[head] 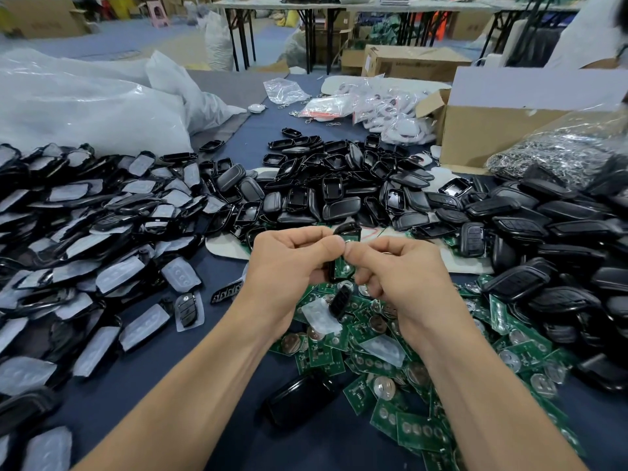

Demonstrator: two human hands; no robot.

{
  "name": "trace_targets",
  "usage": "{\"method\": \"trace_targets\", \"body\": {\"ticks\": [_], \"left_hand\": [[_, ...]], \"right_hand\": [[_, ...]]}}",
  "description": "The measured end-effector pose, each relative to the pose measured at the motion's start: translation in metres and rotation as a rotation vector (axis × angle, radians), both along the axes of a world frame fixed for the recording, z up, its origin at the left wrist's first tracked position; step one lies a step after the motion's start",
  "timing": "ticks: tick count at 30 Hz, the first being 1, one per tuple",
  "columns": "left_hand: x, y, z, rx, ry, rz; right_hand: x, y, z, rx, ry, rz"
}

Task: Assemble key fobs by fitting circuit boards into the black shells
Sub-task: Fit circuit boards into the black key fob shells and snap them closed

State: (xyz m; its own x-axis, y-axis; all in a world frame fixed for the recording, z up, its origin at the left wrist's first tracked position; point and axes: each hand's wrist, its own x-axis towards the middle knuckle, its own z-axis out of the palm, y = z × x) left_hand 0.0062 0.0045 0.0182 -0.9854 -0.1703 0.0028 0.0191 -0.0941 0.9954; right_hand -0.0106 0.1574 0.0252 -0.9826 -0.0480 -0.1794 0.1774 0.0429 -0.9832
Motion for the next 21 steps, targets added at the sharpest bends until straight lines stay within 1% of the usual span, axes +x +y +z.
{"method": "trace_targets", "body": {"ticks": [5,8,11,15,21], "left_hand": [[-0.0002,0.0034,-0.0044,0.034,0.012,0.002],[0.0001,0.0062,-0.0053,0.077,0.002,0.006],[-0.0003,0.0073,-0.0061,0.079,-0.001,0.001],[-0.0001,0.0079,-0.0073,0.034,0.022,0.016],[-0.0004,0.0077,-0.0061,-0.094,0.145,0.011]], "right_hand": [[0.0017,0.0001,0.0024,-0.038,0.033,0.000],[0.0027,-0.0002,0.0045,-0.161,-0.016,0.032],[0.0037,-0.0019,0.0047,-0.231,-0.080,0.042],[0.0045,-0.0064,0.0045,-0.244,-0.082,0.030],[0.0051,-0.0081,0.0024,-0.229,-0.043,0.037]]}}
